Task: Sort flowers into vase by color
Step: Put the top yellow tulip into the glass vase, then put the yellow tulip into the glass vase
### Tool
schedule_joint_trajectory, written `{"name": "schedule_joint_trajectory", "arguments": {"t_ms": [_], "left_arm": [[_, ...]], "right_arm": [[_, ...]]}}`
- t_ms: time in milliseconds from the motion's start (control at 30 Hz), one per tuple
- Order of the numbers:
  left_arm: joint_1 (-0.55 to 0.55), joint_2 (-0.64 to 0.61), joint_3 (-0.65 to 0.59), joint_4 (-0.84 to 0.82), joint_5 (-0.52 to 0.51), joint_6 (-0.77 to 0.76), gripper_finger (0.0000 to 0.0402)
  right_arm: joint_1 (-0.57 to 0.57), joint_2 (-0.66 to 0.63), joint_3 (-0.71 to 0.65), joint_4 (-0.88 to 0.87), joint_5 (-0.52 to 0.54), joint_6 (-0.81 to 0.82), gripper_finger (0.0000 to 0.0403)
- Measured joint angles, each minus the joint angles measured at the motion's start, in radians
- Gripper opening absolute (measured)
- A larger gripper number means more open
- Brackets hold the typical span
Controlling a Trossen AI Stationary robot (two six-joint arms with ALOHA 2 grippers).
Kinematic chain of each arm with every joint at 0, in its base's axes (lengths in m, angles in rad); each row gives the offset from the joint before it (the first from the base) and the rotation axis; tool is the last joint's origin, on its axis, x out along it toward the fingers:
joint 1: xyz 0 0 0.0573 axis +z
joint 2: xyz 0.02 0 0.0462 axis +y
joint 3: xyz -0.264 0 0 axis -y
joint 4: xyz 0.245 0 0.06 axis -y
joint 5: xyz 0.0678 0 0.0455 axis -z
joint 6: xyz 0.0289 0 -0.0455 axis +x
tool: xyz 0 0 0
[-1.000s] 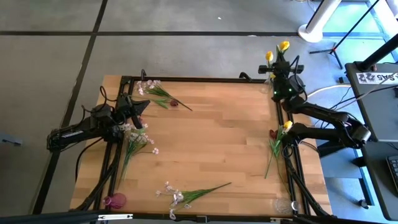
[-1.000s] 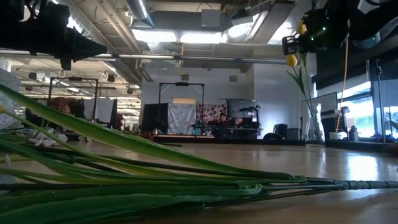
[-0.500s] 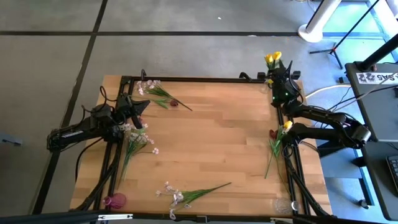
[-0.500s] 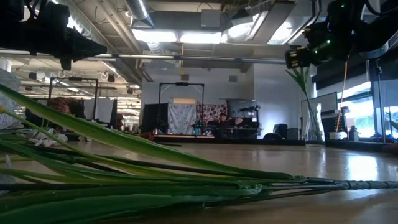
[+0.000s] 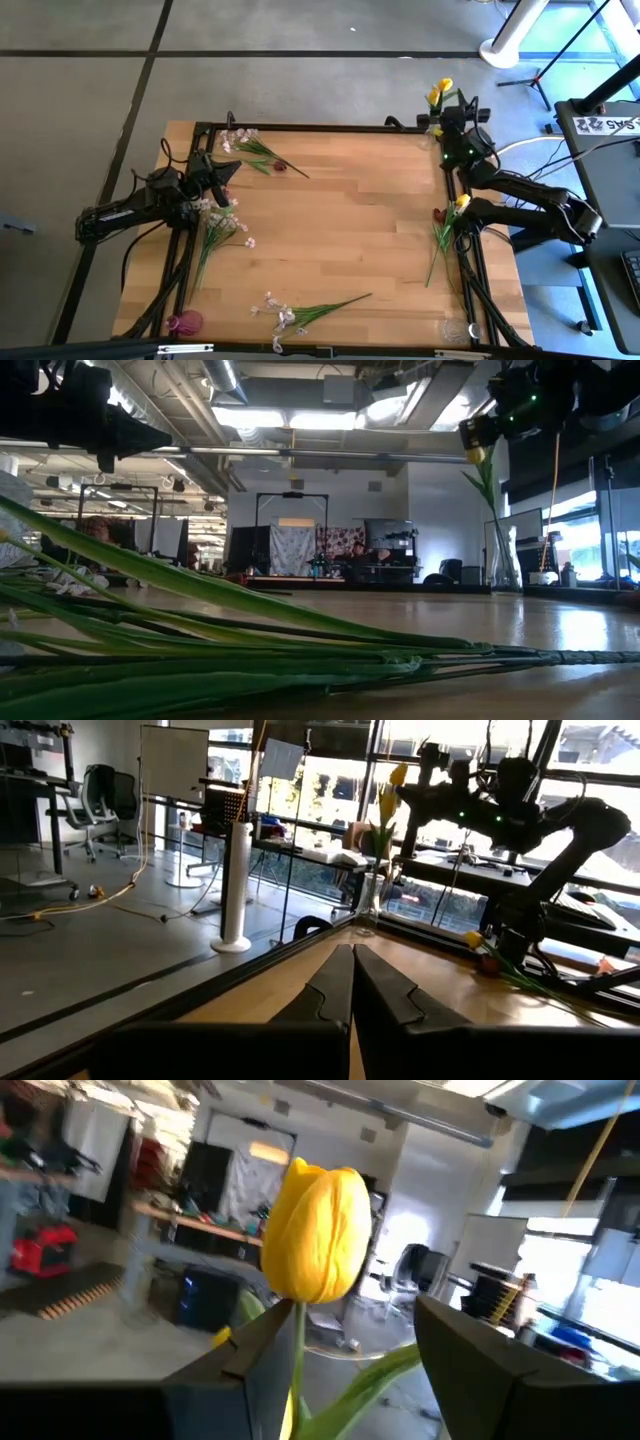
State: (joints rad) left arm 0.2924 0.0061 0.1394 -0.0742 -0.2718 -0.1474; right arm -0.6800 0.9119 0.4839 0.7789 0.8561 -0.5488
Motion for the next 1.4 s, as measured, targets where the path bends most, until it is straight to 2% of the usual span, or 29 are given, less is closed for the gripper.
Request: {"name": "schedule_joint_trajectory", "arguments": {"t_ms": [133, 333, 533, 833, 967, 1067, 1200, 1300, 1400], "left_arm": [[0.0, 0.0, 0.0, 0.0, 0.0, 0.0, 0.0], [0.0, 0.0, 0.0, 0.0, 0.0, 0.0, 0.0], [0.0, 0.0, 0.0, 0.0, 0.0, 0.0, 0.0], [0.0, 0.0, 0.0, 0.0, 0.0, 0.0, 0.0], [0.0, 0.0, 0.0, 0.0, 0.0, 0.0, 0.0], [0.0, 0.0, 0.0, 0.0, 0.0, 0.0, 0.0], [0.0, 0.0, 0.0, 0.0, 0.0, 0.0, 0.0], [0.0, 0.0, 0.0, 0.0, 0.0, 0.0, 0.0], [0.0, 0.0, 0.0, 0.0, 0.0, 0.0, 0.0]], "right_arm": [[0.006, -0.026, 0.0, -0.123, 0.046, 0.063, 0.0209], [0.006, -0.074, 0.002, -0.357, 0.051, 0.255, 0.021], [0.006, -0.136, 0.103, -0.773, 0.021, 0.459, 0.0209], [0.007, -0.141, 0.495, -1.543, -0.262, 0.665, 0.0208], [0.006, -0.092, 0.655, -1.867, -0.475, 0.814, 0.0208], [0.007, -0.038, 0.721, -2.091, -0.616, 0.881, 0.0208], [0.007, 0.063, 0.726, -2.271, -0.807, 0.916, 0.0208], [0.007, 0.16, 0.725, -2.359, -0.844, 0.896, 0.0208], [0.006, 0.265, 0.725, -2.344, -0.893, 0.86, 0.0208]]}}
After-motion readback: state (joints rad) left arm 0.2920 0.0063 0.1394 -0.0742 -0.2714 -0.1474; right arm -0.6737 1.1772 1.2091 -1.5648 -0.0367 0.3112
